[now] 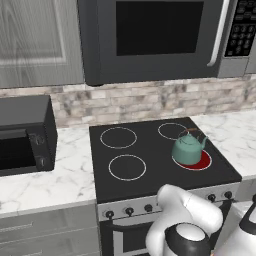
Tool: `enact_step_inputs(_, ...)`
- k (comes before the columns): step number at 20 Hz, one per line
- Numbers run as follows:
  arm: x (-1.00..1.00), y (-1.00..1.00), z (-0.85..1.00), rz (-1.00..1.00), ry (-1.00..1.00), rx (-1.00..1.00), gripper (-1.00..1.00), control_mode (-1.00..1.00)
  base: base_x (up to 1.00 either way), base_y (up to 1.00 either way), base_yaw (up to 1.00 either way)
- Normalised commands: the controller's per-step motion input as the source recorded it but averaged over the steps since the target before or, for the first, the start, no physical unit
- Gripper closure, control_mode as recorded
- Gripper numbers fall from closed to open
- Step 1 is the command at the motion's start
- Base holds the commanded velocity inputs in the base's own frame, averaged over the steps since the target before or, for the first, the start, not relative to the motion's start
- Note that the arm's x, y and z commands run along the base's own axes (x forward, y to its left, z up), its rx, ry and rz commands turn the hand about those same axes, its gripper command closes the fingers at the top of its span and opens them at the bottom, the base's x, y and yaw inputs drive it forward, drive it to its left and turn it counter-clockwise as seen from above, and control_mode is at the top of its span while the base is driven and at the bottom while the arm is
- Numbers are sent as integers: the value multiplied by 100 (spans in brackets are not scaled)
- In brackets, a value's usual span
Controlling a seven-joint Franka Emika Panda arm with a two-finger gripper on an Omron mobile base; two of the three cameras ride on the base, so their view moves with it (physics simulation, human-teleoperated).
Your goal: Lower the heat of the kettle.
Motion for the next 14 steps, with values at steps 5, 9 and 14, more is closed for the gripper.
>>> enact_step_inputs(5, 17, -1, 0, 0, -4, 0, -100, -100, 0, 0, 0)
enact_step_inputs(9, 16, -2, -9, 0, -5, 0, -100, -100, 0, 0, 0)
enact_step_inputs(14, 2, -9, -22, 0, -8, 0, -100, -100, 0, 0, 0)
